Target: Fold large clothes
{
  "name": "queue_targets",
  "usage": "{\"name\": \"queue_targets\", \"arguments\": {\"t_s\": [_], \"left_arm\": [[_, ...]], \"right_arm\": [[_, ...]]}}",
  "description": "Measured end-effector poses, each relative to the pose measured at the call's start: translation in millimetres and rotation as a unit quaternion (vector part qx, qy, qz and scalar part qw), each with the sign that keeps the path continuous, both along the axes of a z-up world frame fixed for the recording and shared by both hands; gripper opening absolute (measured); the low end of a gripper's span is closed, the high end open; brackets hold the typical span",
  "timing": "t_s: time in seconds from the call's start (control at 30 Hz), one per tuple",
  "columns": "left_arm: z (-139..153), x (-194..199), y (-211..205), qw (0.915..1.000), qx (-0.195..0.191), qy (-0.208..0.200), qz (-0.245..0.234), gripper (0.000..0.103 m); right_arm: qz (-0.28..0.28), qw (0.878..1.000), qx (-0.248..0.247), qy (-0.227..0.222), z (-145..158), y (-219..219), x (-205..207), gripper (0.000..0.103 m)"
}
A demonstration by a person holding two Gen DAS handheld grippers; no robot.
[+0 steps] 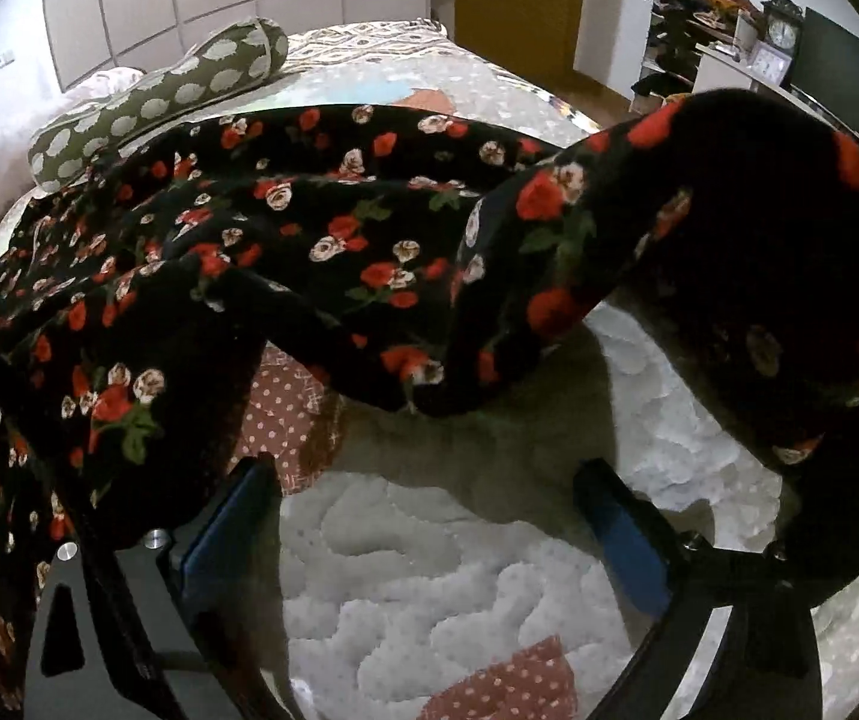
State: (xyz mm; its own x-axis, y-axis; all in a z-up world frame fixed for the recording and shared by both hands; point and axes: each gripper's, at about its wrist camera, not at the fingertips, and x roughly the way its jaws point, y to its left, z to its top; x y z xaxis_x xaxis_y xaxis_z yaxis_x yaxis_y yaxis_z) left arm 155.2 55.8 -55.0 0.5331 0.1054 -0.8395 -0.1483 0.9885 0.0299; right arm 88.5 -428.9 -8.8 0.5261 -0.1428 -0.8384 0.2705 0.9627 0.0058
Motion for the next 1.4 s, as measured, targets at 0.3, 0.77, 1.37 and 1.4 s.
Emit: {"name": "queue_targets", "arguments": {"t_s": [0.3, 0.77, 1.37, 1.4], "left_arm": [[1.5, -3.6, 3.6, 1.0, -0.001, 0.001, 0.003, 0.103], [3.5, -2.9, 2.5, 1.0, -0.001, 0.002, 0.004, 0.103], [4.8, -2.4, 1.8, 1.0, -0.001, 0.003, 0.004, 0.103], [4.8, -2.5, 1.9, 1.0, -0.001, 0.003, 0.004, 0.103]], "right_arm": [[0.017, 1.0, -0.003, -0.014, -0.1, -2.7, -9.8, 0.103], [0.018, 1.0, -0.004, -0.015, 0.8, -2.2, -9.5, 0.103], [0.018, 1.0, -0.004, -0.014, 0.9, -2.0, -9.0, 0.103], [0.018, 1.0, -0.004, -0.014, 0.9, -1.8, -8.8, 0.103]]}}
